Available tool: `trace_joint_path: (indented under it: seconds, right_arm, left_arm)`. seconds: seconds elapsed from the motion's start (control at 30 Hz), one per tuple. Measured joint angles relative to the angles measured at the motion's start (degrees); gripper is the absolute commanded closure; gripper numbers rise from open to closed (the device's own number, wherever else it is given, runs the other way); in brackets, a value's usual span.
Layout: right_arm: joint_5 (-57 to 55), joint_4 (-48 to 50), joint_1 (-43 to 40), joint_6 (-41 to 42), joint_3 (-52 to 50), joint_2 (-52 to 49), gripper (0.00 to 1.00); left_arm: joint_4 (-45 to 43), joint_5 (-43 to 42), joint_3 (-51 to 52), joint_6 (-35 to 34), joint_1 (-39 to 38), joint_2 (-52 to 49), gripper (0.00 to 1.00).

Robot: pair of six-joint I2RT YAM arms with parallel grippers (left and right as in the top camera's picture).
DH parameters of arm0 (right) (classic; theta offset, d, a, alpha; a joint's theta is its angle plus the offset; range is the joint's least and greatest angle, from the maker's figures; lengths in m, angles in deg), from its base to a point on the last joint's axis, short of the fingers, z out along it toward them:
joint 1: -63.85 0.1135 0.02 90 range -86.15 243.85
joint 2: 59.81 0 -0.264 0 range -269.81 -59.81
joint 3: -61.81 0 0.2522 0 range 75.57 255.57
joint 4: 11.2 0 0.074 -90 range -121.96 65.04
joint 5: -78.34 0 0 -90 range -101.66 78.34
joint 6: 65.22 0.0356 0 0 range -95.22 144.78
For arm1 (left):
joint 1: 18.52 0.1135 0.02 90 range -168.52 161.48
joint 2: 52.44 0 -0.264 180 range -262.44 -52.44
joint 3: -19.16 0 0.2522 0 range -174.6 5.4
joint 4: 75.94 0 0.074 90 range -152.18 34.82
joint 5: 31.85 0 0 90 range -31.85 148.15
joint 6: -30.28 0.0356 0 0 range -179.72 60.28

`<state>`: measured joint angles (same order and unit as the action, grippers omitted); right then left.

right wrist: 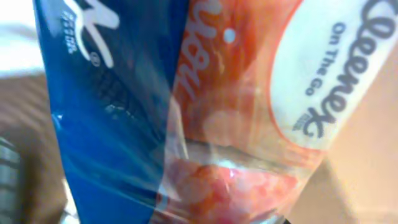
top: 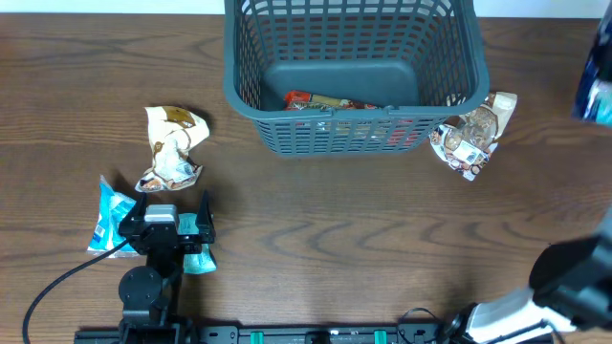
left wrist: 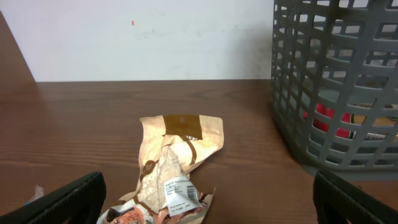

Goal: Pack container
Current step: 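Grasp the Kleenex pack with the right gripper and lift it, then move the Kleenex pack over the basket and release it inside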

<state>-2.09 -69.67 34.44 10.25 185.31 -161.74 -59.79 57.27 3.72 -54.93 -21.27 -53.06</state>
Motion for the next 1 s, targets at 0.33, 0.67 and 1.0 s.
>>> trace_joint_path:
  seconds: [0.33,0.67,1.0]
  right_arm:
    - [2.4,-1.5,23.6,-12.1,9.6,8.6,0.99]
    - [-1.5,-6.2,44.7,-25.2,10.0,6.4,0.99]
    - [-6.9,-17.7,48.3,-36.2,10.2,-4.2,0.99]
  left_arm:
    - [0.0,0.0,0.0,0.0,0.0,0.0,0.01]
    - [0.0,0.0,0.0,0.0,0.0,0.0,0.01]
    - [0.0,0.0,0.0,0.0,0.0,0.0,0.01]
